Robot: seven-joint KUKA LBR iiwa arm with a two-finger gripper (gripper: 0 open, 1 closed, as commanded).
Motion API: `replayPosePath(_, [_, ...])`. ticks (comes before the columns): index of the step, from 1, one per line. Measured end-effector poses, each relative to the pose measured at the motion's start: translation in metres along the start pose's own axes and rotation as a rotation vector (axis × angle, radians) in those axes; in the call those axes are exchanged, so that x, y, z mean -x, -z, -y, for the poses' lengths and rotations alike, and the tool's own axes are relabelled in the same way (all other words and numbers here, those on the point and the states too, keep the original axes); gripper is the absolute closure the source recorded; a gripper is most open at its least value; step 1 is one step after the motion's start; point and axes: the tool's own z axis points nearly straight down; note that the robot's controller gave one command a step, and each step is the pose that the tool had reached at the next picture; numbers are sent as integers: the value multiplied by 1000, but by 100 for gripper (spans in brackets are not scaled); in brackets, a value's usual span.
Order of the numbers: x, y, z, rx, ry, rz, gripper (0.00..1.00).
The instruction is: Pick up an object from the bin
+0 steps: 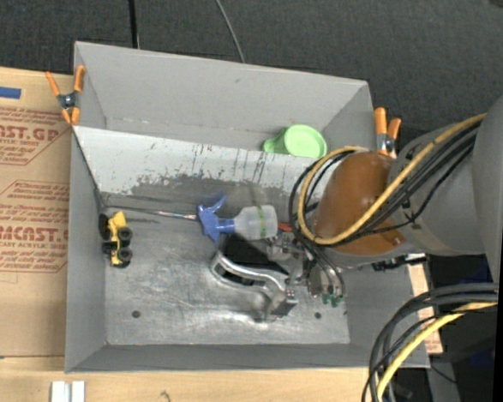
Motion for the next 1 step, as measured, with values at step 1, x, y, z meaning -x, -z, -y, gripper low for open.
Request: replayPosePath(1, [-12,6,8,-2,-24,-26,0])
